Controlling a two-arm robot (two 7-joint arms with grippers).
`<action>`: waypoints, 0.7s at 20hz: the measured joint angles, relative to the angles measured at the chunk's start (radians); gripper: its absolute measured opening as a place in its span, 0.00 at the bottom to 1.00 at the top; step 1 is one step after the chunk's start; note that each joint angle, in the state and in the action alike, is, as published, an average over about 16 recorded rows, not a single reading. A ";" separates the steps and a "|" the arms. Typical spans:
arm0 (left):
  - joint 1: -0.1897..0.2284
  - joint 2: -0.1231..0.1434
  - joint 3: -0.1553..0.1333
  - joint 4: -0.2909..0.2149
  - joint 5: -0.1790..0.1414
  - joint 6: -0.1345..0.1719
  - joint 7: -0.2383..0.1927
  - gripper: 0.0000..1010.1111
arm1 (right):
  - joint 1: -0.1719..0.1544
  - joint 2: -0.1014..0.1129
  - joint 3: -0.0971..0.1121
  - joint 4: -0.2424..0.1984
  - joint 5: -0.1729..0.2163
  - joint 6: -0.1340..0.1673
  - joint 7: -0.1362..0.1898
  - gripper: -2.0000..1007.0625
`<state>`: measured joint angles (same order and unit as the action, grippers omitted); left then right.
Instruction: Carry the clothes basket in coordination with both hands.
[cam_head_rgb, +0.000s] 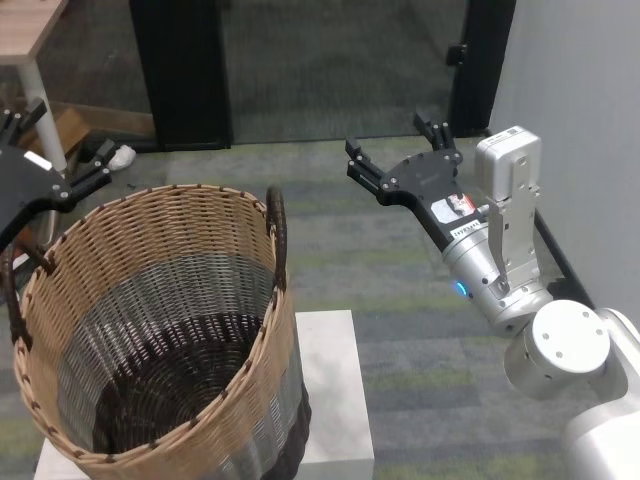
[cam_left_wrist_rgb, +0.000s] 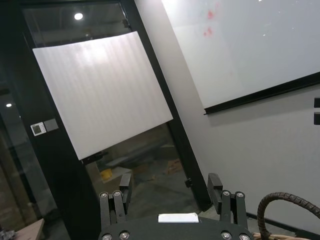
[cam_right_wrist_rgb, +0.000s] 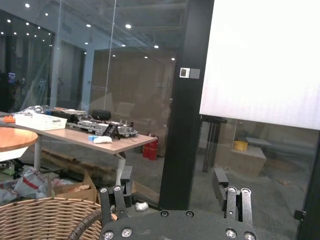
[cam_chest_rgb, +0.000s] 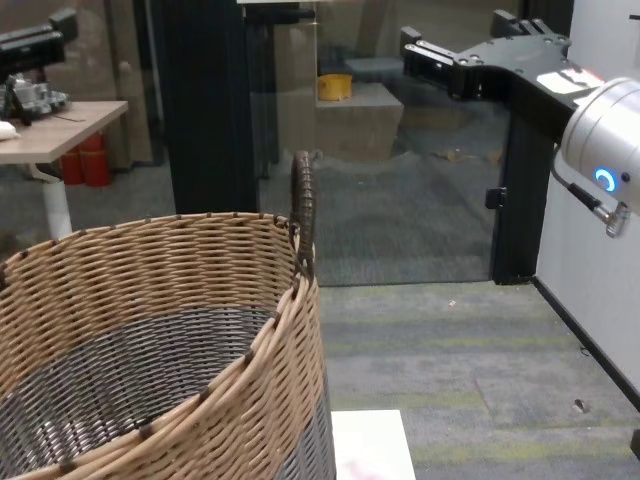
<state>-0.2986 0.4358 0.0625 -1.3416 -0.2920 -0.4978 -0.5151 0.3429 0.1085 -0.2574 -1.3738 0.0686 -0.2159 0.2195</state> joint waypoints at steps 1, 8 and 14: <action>0.001 0.000 0.000 -0.001 0.000 0.002 0.000 0.99 | 0.000 0.000 0.000 0.001 0.000 0.000 0.000 1.00; 0.004 0.002 -0.002 -0.004 -0.001 0.011 0.003 0.99 | 0.002 -0.002 -0.001 0.007 0.001 -0.001 -0.002 1.00; 0.005 0.002 -0.003 -0.005 -0.001 0.014 0.004 0.99 | 0.003 -0.003 -0.001 0.010 0.002 -0.001 -0.003 1.00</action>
<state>-0.2934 0.4382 0.0598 -1.3469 -0.2926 -0.4836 -0.5112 0.3455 0.1052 -0.2583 -1.3642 0.0701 -0.2173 0.2162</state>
